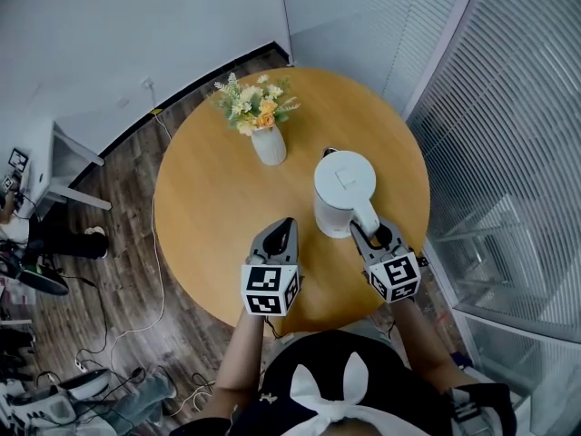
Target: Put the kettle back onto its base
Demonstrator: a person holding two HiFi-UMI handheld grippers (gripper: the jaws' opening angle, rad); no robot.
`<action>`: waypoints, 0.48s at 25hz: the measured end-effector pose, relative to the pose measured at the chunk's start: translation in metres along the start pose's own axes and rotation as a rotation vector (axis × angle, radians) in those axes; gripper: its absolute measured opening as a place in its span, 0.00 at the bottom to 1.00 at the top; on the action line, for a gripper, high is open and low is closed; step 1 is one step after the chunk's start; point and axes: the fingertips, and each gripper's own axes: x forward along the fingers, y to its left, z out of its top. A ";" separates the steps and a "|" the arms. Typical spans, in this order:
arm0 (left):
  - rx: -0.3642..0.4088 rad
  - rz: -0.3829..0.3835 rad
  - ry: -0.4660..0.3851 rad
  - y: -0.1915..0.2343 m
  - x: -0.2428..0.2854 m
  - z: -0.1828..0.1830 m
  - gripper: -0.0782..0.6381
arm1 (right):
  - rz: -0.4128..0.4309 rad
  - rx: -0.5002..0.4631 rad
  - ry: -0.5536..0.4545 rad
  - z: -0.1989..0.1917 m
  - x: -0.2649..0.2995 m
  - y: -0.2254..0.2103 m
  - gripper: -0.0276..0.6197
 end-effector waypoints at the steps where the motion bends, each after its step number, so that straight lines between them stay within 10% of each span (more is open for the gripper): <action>1: 0.000 0.001 0.000 0.000 0.000 0.000 0.14 | 0.001 -0.003 0.003 -0.002 -0.002 0.001 0.23; 12: 0.004 -0.008 -0.004 -0.006 -0.004 -0.001 0.14 | -0.002 -0.011 0.016 -0.009 -0.013 0.006 0.23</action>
